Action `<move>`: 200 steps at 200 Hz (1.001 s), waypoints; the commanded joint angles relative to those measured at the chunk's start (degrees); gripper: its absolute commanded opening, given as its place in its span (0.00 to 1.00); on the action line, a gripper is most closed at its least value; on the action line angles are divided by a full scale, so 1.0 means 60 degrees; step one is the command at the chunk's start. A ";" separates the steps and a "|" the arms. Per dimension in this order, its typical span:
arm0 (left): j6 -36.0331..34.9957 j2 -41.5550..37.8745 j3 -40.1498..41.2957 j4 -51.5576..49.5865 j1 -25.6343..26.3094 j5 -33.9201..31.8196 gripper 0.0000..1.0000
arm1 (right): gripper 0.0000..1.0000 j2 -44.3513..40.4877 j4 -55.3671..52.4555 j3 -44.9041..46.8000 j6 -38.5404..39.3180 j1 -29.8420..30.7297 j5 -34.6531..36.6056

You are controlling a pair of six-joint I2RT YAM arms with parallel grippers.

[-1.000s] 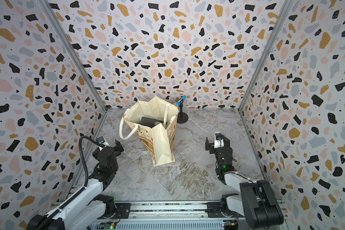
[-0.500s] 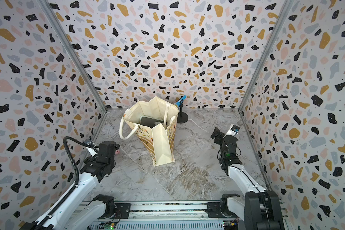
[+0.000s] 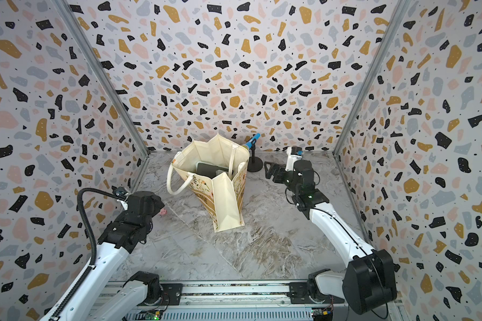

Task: Take out the pencil case from the canvas bag
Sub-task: Pick up the canvas bag from the center of the board.

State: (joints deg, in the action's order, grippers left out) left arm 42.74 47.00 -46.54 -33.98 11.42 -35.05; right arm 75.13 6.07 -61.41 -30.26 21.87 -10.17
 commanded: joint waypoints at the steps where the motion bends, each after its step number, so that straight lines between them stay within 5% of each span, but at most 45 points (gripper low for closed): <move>1: -0.0368 -0.0120 -0.0573 -0.0837 0.0045 0.0777 0.99 | 0.95 0.0460 -0.1655 -0.1332 0.0434 0.0603 -0.0587; 42: -0.1301 0.0328 -0.1483 -0.1324 0.0044 0.2010 0.99 | 0.92 0.1953 -0.3521 -0.3820 0.0515 0.1394 -0.0499; 93: -0.1632 0.1103 -0.2521 -0.2156 0.0027 0.2584 0.99 | 0.86 0.3938 -0.6532 -0.7067 0.1052 0.1906 0.1951; 169: -0.0879 0.0857 -0.1974 -0.0696 0.0002 0.4815 0.99 | 0.70 0.6028 -0.8557 -1.0757 0.1584 0.1774 0.2733; 200: -0.1614 0.0329 -0.1512 0.0131 0.0005 0.5357 0.99 | 0.65 0.6761 -0.9262 -1.1832 0.1915 0.1680 0.2435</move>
State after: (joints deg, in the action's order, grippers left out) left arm 35.29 51.05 -56.66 -38.17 11.42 -7.33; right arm 114.04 -43.20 -127.66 -21.15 32.49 4.56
